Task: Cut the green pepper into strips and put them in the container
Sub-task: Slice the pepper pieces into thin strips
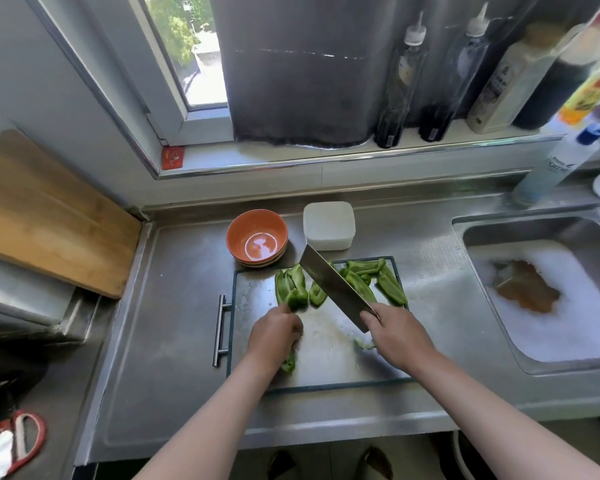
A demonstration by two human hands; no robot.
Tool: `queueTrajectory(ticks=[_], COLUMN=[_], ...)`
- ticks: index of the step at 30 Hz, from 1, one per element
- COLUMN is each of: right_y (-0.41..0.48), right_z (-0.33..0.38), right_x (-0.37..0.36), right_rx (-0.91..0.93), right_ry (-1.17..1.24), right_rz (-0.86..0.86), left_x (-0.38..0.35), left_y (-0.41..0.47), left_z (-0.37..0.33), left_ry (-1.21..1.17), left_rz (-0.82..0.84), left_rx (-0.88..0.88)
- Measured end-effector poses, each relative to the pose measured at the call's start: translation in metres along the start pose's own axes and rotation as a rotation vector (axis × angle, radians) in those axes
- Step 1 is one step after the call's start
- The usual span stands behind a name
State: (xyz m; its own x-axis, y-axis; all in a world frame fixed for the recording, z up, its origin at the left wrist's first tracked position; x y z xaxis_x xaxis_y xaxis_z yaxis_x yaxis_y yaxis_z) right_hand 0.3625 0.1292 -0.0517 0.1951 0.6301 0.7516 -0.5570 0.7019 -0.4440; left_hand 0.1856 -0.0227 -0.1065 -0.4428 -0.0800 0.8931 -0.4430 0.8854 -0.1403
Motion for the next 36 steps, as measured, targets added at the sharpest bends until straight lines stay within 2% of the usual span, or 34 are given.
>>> queueTrajectory(ticks=[4, 6, 9, 11, 15, 17, 23, 36], right_y=[0.006, 0.009, 0.009, 0.007, -0.001, -0.005, -0.019, -0.029], right_z=[-0.010, -0.014, -0.019, -0.022, -0.023, -0.020, -0.018, -0.025], right_x=[0.008, 0.011, 0.013, 0.012, 0.008, 0.005, -0.006, 0.002], right_rx=[-0.023, -0.025, -0.021, -0.010, 0.019, 0.029, 0.111, 0.172], right_ry=[0.040, 0.064, 0.078, 0.063, 0.027, -0.003, -0.163, -0.256], right_rz=[-0.022, -0.034, -0.037, -0.026, 0.007, 0.030, 0.059, 0.026], left_x=[0.002, -0.005, -0.017, -0.021, -0.017, -0.017, -0.036, -0.053], left_y=[0.010, 0.021, 0.035, 0.037, 0.013, -0.003, -0.018, -0.008], left_z=[-0.017, -0.030, -0.043, -0.042, -0.037, -0.031, -0.039, -0.047], left_ry=[-0.213, -0.289, -0.188, -0.124, -0.124, -0.113, -0.040, -0.009], left_rz=[-0.049, 0.096, 0.281, 0.221, -0.167, -0.302, -0.331, -0.344], left_rx=[-0.093, -0.149, -0.215, -0.181, -0.159, -0.193, -0.390, -0.332])
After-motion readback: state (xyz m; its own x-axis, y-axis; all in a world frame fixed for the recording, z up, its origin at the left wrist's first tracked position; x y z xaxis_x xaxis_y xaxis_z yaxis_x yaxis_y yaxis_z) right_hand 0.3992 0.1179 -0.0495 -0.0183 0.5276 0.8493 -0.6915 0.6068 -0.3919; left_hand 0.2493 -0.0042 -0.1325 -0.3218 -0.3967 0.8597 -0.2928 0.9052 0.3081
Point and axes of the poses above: each hand's wrist, its own y-axis towards the middle knuckle, its own x-axis out of the back of the hand, z = x × y, the point moved 4 cm from there along y, towards the middle knuckle, and after that the axes turned 9 degrees about -x, right-handed, at the moved point
